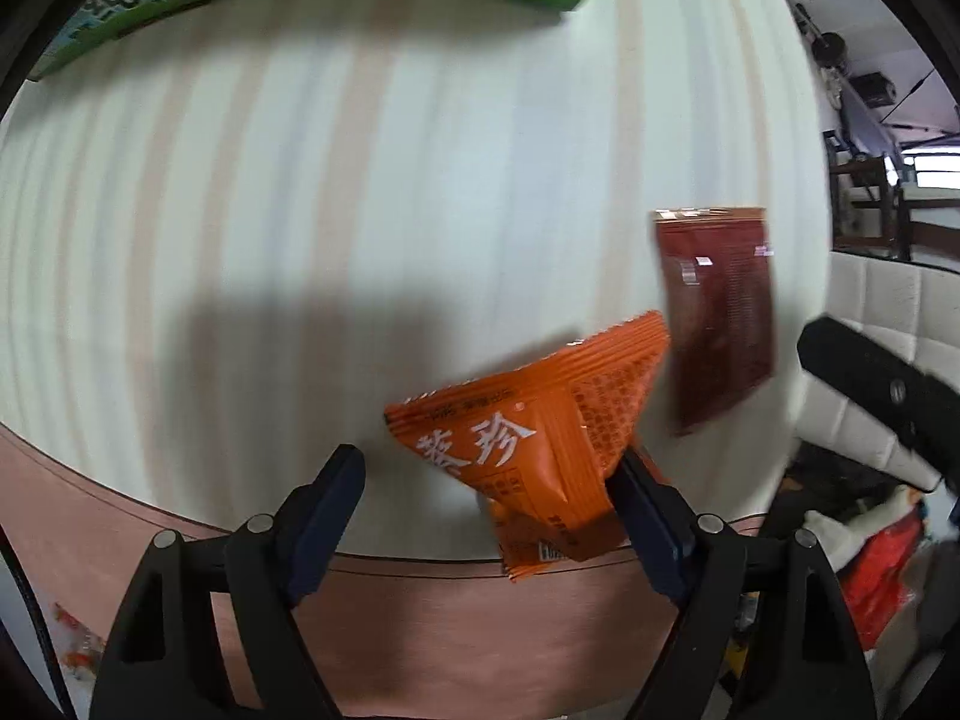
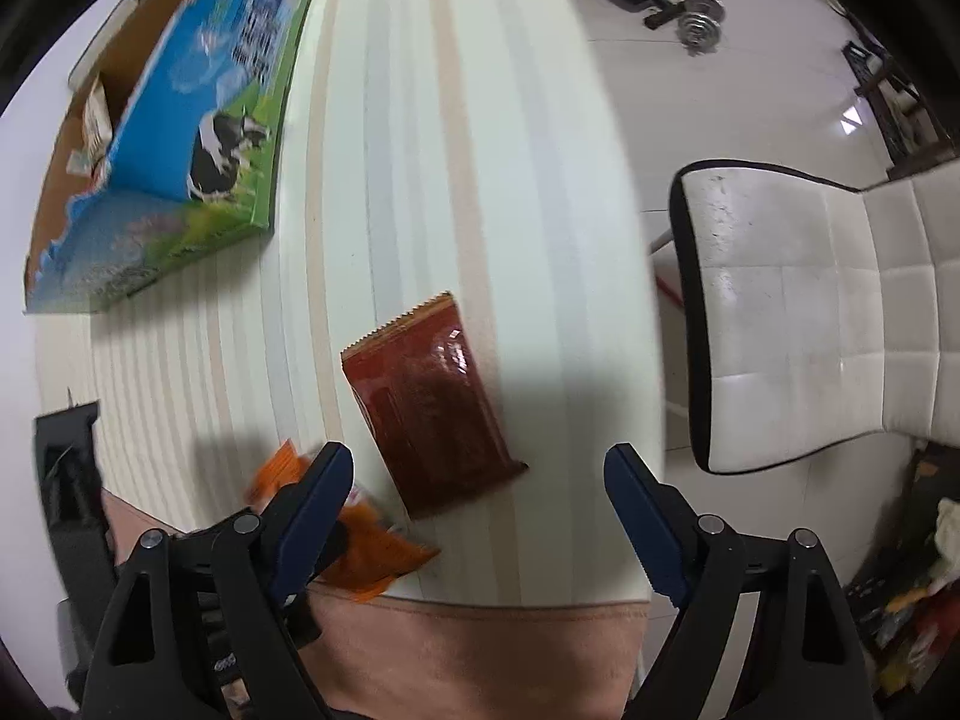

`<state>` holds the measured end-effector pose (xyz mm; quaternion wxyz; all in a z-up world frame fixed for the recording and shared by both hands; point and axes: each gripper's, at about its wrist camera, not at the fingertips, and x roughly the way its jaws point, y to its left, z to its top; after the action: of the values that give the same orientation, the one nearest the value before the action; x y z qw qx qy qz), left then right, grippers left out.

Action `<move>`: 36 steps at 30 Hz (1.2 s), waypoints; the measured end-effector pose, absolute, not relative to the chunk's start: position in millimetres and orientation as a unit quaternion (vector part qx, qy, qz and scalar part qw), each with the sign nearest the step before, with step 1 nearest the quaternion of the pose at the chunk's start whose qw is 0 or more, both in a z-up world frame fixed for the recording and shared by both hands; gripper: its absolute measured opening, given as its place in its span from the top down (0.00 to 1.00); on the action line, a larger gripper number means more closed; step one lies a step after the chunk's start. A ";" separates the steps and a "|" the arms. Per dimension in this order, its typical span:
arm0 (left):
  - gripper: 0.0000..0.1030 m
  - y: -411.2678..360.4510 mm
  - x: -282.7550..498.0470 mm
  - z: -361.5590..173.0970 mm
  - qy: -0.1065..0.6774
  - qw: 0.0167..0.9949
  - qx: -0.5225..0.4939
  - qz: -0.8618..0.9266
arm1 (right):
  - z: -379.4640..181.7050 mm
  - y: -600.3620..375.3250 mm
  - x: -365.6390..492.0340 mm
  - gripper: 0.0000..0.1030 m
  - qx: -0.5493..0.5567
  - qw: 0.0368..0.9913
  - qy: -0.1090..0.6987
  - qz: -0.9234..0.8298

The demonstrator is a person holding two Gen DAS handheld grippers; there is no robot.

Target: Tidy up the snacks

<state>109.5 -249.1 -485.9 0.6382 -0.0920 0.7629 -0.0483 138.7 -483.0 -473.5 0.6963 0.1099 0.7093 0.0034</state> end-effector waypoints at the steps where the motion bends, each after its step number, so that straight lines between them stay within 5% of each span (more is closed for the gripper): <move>1: 0.21 -247.5 108.0 -485.5 0.761 0.640 -0.094 -0.050 | -477.9 -481.2 141.2 0.14 0.108 0.693 0.713 0.004; 10: 0.19 -225.2 98.2 -485.6 0.758 0.650 -0.048 -0.031 | -516.9 -457.9 149.0 0.15 0.085 0.662 0.745 0.002; 15: 0.19 -204.1 92.6 -485.1 0.756 0.654 -0.027 -0.014 | -514.3 -436.0 138.0 0.41 0.034 0.679 0.734 -0.016; 36: 0.19 -108.4 104.9 -503.1 0.767 0.638 -0.062 0.024 | -528.9 -392.7 74.1 0.34 0.103 0.635 0.765 -0.023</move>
<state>104.9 -108.4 -503.1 0.6377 -0.0619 0.7674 0.0244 74.1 -392.7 -528.9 0.6351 0.1034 0.7651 -0.0234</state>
